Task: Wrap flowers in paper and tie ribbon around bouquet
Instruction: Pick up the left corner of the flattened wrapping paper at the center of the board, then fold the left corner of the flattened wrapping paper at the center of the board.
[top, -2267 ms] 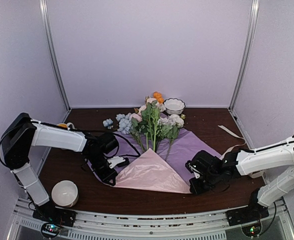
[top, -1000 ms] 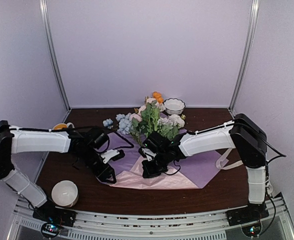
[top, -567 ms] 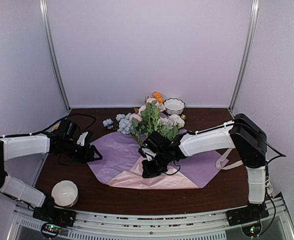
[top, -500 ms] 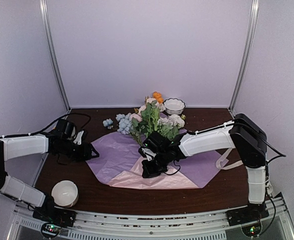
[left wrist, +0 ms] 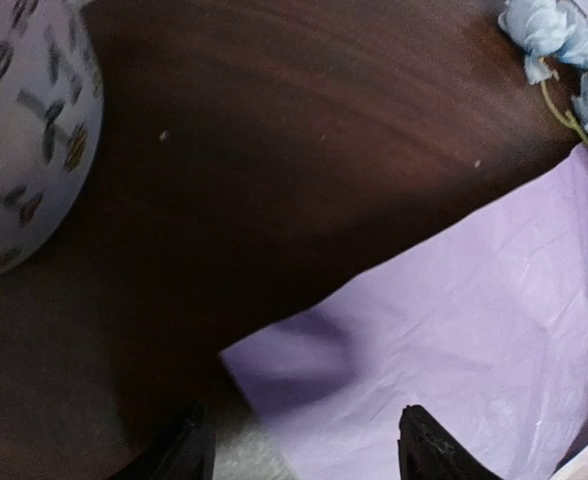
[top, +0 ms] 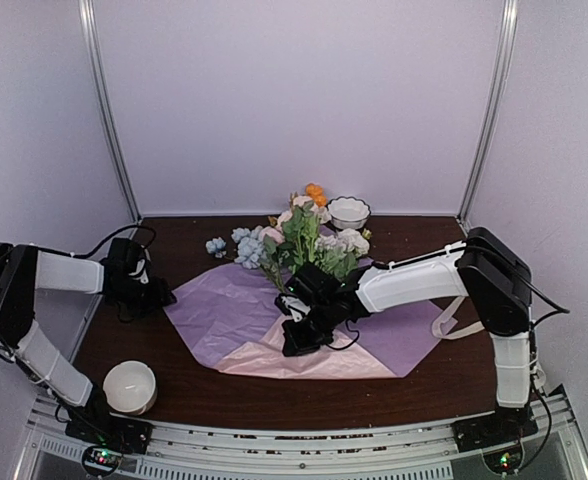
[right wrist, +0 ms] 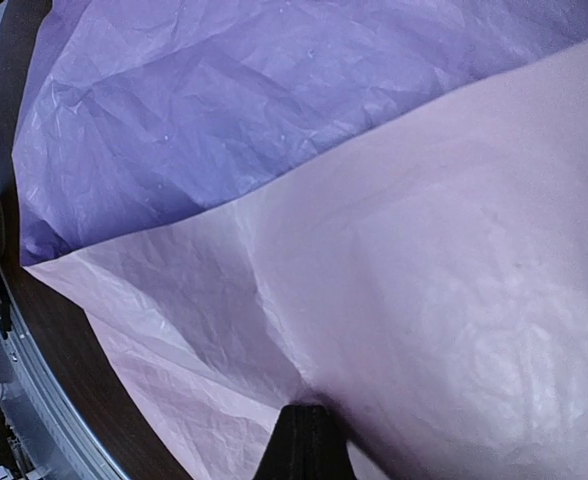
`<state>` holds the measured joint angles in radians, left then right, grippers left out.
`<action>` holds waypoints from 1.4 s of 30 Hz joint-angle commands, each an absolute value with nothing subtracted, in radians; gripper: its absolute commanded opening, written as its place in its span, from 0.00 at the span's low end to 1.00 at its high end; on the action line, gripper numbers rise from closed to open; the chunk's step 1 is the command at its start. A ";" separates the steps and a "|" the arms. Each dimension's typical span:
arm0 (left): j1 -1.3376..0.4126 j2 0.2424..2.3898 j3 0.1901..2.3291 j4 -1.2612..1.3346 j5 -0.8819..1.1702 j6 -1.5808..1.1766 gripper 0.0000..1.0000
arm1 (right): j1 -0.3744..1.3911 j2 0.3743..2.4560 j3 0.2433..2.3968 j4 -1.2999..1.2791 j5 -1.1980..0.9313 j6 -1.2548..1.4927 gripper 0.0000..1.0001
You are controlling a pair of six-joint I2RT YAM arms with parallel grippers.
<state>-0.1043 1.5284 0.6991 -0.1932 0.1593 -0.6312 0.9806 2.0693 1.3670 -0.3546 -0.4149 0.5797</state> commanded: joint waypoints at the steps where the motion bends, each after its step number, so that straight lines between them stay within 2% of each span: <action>1: -0.102 1.626 0.744 -0.082 0.231 -0.640 0.66 | 0.985 2.100 1.395 -0.371 -0.411 0.568 0.00; 4: -0.103 1.660 0.733 -0.033 0.290 -0.651 0.62 | 0.985 2.107 1.403 -0.378 -0.413 0.567 0.00; 7: -0.115 1.658 0.715 0.018 0.325 -0.657 0.51 | 0.985 2.108 1.404 -0.381 -0.406 0.567 0.00; 9: -0.116 1.657 0.714 0.022 0.337 -0.654 0.36 | 0.985 2.105 1.403 -0.383 -0.398 0.569 0.00; 13: -0.119 1.608 0.686 0.043 0.374 -0.663 0.00 | 0.985 2.103 1.393 -0.374 -0.398 0.584 0.00; 20: -0.158 1.401 0.686 -0.010 0.365 -0.635 0.00 | 0.979 2.106 1.388 -0.377 -0.379 0.593 0.00; 27: -0.315 1.316 0.860 -0.136 0.342 -0.572 0.00 | 0.976 2.084 1.351 -0.338 -0.387 0.607 0.00; 31: -0.411 1.362 0.971 -0.128 0.366 -0.561 0.00 | 0.961 2.071 1.302 -0.243 -0.439 0.643 0.00; 42: -0.569 1.680 1.353 -0.132 0.534 -0.545 0.00 | 0.911 2.064 1.209 -0.008 -0.542 0.762 0.00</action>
